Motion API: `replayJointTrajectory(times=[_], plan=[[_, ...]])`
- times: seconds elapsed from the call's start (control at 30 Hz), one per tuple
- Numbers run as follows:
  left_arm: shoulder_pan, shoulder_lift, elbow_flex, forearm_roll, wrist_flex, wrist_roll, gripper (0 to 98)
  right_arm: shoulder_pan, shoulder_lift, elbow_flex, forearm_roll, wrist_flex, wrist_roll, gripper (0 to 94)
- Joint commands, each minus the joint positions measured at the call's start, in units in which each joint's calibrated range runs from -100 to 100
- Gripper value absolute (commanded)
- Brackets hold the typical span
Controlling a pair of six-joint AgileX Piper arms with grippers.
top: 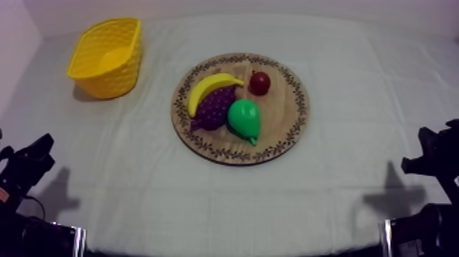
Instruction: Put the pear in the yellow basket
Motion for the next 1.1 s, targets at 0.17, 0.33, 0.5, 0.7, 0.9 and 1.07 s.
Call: replayJointTrajectory(times=[0.17,0.33,0.5,0.7,0.9,1.07], plan=[[2.13,11.04,-11.07,-2.99,1.94,4.03,1.7,-0.03,0.01,0.03,0.0,-0.01,0.01,0.4],[4.47,22.28,-26.19,-4.78,7.81,6.74,2.3,-0.03,0.01,0.03,0.0,-0.01,0.0,0.4],[7.52,32.28,-40.54,-5.49,14.88,9.36,2.5,-0.03,0.01,0.03,0.0,-0.01,0.01,0.4],[15.03,42.28,-53.88,-7.21,21.92,14.01,2.7,-0.03,0.01,0.03,0.0,-0.01,0.01,0.4],[23.28,51.81,-63.28,-8.64,25.21,18.3,2.9,-0.03,0.01,0.03,0.0,-0.01,0.01,0.4],[28.17,60.2,-64.98,-8.63,23.26,20.86,3.2,-0.03,0.01,0.03,0.0,-0.01,0.01,0.4]])
